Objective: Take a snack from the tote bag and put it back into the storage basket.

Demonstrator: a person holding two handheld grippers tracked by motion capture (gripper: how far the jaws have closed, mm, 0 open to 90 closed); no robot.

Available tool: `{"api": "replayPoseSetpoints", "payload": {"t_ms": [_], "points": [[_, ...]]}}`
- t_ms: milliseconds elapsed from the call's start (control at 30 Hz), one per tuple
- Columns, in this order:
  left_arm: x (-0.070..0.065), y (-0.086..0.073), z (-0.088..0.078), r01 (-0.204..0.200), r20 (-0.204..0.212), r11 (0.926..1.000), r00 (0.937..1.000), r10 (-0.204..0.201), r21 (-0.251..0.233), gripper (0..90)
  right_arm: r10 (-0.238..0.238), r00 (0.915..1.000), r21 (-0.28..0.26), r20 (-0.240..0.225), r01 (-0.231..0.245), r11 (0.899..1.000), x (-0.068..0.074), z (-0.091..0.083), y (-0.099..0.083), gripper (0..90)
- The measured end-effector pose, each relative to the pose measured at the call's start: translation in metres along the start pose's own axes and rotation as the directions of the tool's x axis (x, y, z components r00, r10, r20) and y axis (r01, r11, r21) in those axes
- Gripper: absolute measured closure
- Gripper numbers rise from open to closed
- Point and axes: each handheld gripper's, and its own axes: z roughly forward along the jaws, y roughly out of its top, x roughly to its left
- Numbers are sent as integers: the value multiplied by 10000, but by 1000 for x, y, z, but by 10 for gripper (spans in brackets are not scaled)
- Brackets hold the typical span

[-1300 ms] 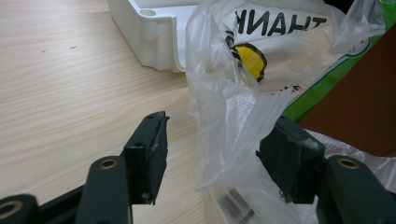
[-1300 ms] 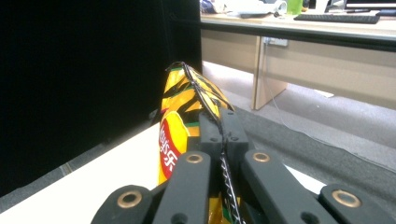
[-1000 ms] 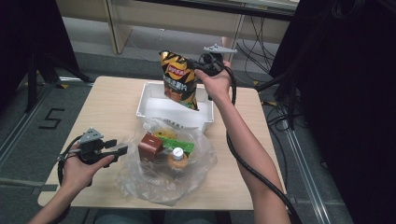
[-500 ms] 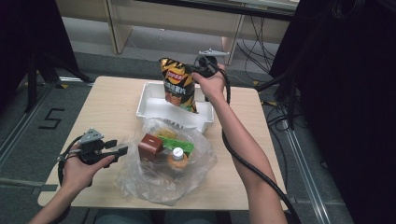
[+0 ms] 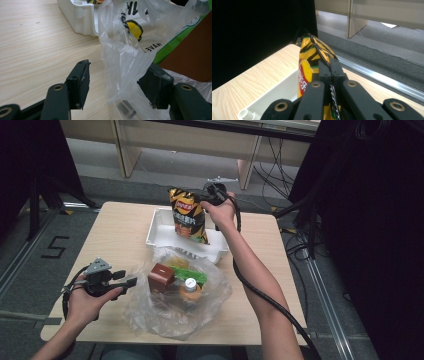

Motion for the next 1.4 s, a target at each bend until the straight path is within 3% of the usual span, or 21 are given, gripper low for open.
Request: {"api": "replayPoseSetpoints", "payload": {"t_ms": [267, 300, 600, 767, 933, 967, 1100, 1267, 1367, 1400], "points": [[1, 0, 0, -72, 17, 10000, 10000, 72, -24, 415, 2, 10000, 95, 64, -3, 10000, -4, 9, -4, 900], [2, 0, 0, -80, 17, 10000, 10000, 80, -9, 415, 229, 9997, 144, -19, -229, 9996, -6, 9, -5, 900], [1, -1, 1, -4, 70, 10000, 10000, 3, 23, 416, -156, 9998, 198, 81, 154, 9997, -13, 10, -1, 900], [1, 0, 0, -88, 21, 9999, 10000, 87, 58, 418, -549, 9969, 320, 564, 531, 9981, -18, 12, -4, 873], [1, 0, 0, -88, 34, 9999, 10000, 88, 73, 421, -586, 9943, 514, 894, 541, 9972, -22, 12, -6, 867], [1, 0, 0, -83, 33, 9999, 10000, 83, 71, 422, -862, 9908, 401, 1042, 824, 9958, -24, 13, -7, 867], [1, 0, 1, 28, 79, 10000, 10000, -28, 23, 425, -1283, 9828, 814, 1330, 1181, 9897, -27, 12, -5, 831], [1, 0, 0, 13, 52, 10000, 10000, -13, 66, 428, -1325, 9812, 700, 1402, 1237, 9898, -26, 14, -5, 804], [1, 0, 0, -55, 63, 10000, 10000, 55, 49, 430, -1206, 9813, 767, 1498, 1101, 9910, -26, 14, -6, 737], [1, 0, 0, -61, 90, 10000, 9999, 61, 38, 431, -1258, 9801, 799, 1533, 1146, 9902, -26, 14, -6, 676]]}}
